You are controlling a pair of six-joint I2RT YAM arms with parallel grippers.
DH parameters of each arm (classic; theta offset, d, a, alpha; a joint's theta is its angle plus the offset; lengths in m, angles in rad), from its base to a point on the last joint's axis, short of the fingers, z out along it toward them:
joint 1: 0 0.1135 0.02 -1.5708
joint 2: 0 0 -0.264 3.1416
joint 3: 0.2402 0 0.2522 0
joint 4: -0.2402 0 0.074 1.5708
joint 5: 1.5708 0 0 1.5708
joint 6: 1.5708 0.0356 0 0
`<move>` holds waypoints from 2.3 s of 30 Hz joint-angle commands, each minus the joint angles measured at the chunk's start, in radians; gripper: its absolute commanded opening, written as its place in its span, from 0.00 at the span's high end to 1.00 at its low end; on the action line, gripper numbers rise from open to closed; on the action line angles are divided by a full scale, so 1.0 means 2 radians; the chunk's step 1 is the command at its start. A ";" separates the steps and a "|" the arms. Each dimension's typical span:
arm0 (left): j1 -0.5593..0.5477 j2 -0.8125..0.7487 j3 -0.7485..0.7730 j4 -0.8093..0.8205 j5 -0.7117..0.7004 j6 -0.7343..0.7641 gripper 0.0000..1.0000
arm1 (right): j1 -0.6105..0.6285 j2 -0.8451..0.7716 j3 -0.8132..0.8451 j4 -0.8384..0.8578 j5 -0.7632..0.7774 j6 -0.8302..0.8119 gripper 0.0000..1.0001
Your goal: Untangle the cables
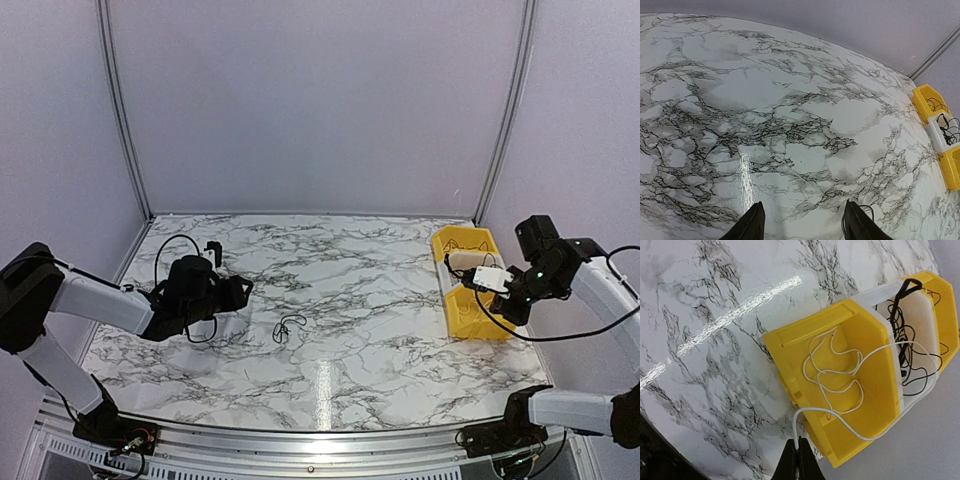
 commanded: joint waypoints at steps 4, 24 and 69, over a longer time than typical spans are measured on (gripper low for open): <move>0.000 -0.022 -0.011 0.012 0.005 -0.002 0.44 | -0.004 -0.061 0.131 -0.155 -0.037 -0.012 1.00; -0.001 -0.014 -0.028 0.023 0.019 -0.020 0.44 | -0.082 0.043 0.051 -0.012 0.054 -0.006 1.00; -0.019 0.083 0.004 0.006 0.216 0.002 0.50 | 0.158 0.125 0.067 0.170 -0.174 0.117 0.66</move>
